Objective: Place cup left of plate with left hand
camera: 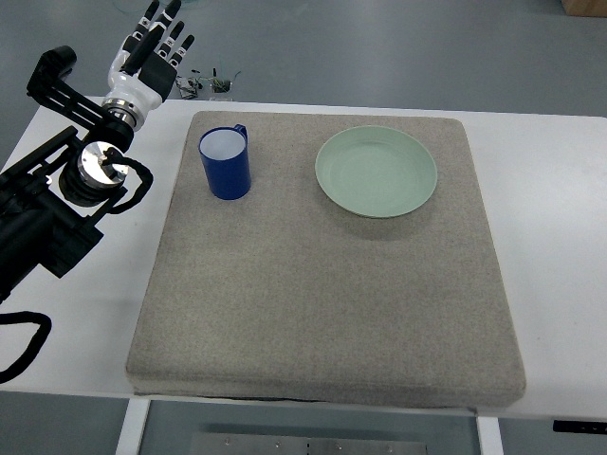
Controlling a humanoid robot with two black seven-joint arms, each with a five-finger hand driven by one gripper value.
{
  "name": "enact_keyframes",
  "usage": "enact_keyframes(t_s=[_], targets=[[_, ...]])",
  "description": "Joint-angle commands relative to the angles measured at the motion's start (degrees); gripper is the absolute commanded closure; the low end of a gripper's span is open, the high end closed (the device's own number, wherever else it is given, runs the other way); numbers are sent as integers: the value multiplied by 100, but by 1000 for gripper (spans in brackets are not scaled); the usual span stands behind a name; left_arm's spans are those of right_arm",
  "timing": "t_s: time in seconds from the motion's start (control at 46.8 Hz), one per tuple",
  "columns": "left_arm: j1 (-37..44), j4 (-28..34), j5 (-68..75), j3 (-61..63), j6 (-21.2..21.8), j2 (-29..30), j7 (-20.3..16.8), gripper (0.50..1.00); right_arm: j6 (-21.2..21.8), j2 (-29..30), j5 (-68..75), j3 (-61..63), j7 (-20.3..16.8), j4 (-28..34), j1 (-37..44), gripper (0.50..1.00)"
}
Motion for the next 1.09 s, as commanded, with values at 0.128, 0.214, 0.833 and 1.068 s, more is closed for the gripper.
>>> enact_keyframes(t_s=[0.128, 0.214, 0.833, 1.068], targets=[[-54, 125, -77, 9, -4, -94, 0, 506, 0, 0, -7, 0, -1, 0, 0, 566], [-98, 125, -68, 9, -4, -94, -9, 504, 0, 0, -7, 0, -1, 0, 0, 566], [-177, 143, 11, 97, -92, -76, -9, 506, 0, 0, 2, 0, -1, 0, 0, 566], [-213, 143, 11, 106, -92, -41, -9, 506, 17, 0, -16, 0, -1, 0, 0, 566]])
